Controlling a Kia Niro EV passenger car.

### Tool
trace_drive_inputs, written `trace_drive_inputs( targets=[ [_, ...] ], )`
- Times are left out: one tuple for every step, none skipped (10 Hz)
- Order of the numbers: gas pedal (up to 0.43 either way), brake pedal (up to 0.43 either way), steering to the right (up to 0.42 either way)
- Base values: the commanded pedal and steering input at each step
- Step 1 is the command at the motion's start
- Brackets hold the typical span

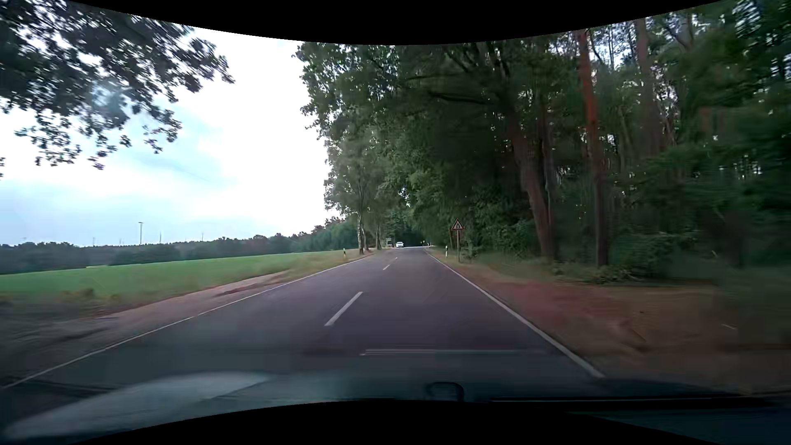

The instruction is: Follow the waypoints while adhering to traffic rules and regulations

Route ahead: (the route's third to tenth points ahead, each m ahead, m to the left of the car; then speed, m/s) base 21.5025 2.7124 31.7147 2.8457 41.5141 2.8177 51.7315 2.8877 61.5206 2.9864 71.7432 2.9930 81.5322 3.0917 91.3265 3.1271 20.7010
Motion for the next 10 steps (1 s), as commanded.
trace_drive_inputs(
  targets=[
    [0.0, 0.0, -0.003],
    [0.0, 0.0, -0.003],
    [0.0, 0.0, -0.003],
    [0.0, 0.0, -0.003],
    [0.0, 0.0, -0.003],
    [0.059, 0.0, -0.002],
    [0.079, 0.0, -0.002],
    [0.11, 0.0, -0.002],
    [0.11, 0.0, -0.003],
    [0.11, 0.0, -0.003]
  ],
)
